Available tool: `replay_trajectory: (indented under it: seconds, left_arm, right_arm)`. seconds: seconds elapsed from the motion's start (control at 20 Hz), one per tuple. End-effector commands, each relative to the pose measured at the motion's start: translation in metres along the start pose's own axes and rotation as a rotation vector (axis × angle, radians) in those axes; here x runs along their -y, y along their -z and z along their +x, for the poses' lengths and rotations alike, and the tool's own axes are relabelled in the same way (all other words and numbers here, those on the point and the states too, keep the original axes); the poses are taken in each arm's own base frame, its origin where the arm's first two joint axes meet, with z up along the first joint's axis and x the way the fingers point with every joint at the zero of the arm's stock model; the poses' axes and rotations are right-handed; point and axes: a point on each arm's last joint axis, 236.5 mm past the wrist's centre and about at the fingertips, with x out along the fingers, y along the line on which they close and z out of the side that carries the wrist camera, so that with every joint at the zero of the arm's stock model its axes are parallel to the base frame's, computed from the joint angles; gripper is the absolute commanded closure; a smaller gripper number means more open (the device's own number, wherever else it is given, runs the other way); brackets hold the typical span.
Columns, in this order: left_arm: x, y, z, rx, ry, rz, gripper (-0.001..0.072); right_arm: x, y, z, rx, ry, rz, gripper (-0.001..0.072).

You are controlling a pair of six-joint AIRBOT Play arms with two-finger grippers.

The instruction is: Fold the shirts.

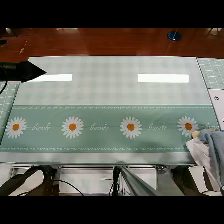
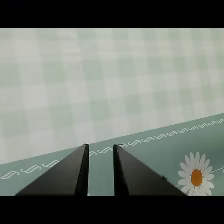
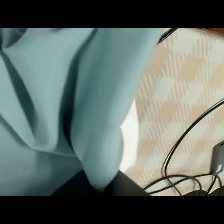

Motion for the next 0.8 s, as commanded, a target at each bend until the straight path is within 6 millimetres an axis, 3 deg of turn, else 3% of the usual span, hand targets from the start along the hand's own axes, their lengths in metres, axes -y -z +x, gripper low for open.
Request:
replay_trajectory:
  seconds: [0.0,0.05,0.2,0.25,0.35,0.4,0.45,0.5,0.55,0.6,0.65,0.7,0.75]
  left_arm:
    - [-0.001,-0.001,0.000,0.004,-0.004,-0.002,0.0485]
    - [-0.003,0.000,0.000,0.000,-0.012,0.001,0.0485]
    - [-0.012,0.004,0.000,-0.018,-0.049,0.013,0.0485]
    - [-0.013,0.005,0.000,-0.021,-0.052,0.014,0.0485]
    - [-0.014,0.004,0.000,-0.020,-0.057,0.016,0.0485]
    - [-0.016,0.005,0.000,-0.025,-0.067,0.020,0.0485]
    - [-0.019,0.007,-0.001,-0.030,-0.079,0.026,0.0485]
    - [-0.022,0.008,-0.001,-0.035,-0.092,0.031,0.0485]
    - [-0.026,0.007,-0.001,-0.034,-0.107,0.038,0.0485]
    - [-0.029,0.005,-0.002,-0.025,-0.118,0.058,0.0482]
    - [-0.031,0.000,-0.001,-0.006,-0.129,0.092,0.0440]
    - [-0.035,-0.007,0.000,0.021,-0.141,0.101,0.0356]
    - [-0.038,-0.014,0.004,0.042,-0.150,0.101,0.0303]
  right_arm:
    - [0.009,-0.014,0.008,0.059,0.058,-0.060,0.0316]
    - [0.023,-0.017,0.006,0.069,0.119,-0.090,0.0229]
    - [0.100,-0.018,-0.017,0.077,0.460,-0.012,0.0230]
    - [0.114,-0.020,-0.025,0.104,0.526,0.046,0.0230]
    - [0.110,-0.043,-0.028,0.229,0.489,0.148,0.0177]
    - [0.092,-0.064,-0.028,0.318,0.383,0.184,0.0177]
    - [0.060,-0.094,-0.036,0.441,0.186,0.249,0.0181]
    - [0.021,-0.135,-0.064,0.606,-0.060,0.330,0.0202]
    - [-0.018,-0.182,-0.123,0.824,-0.395,0.472,0.0233]
    - [-0.036,-0.217,-0.196,1.016,-0.739,0.661,0.0368]
    - [-0.045,-0.238,-0.261,1.137,-1.043,0.814,0.0396]
    - [-0.076,-0.247,-0.305,1.146,-1.219,0.782,0.0396]
    - [-0.132,-0.242,-0.344,1.135,-1.304,0.530,0.0395]
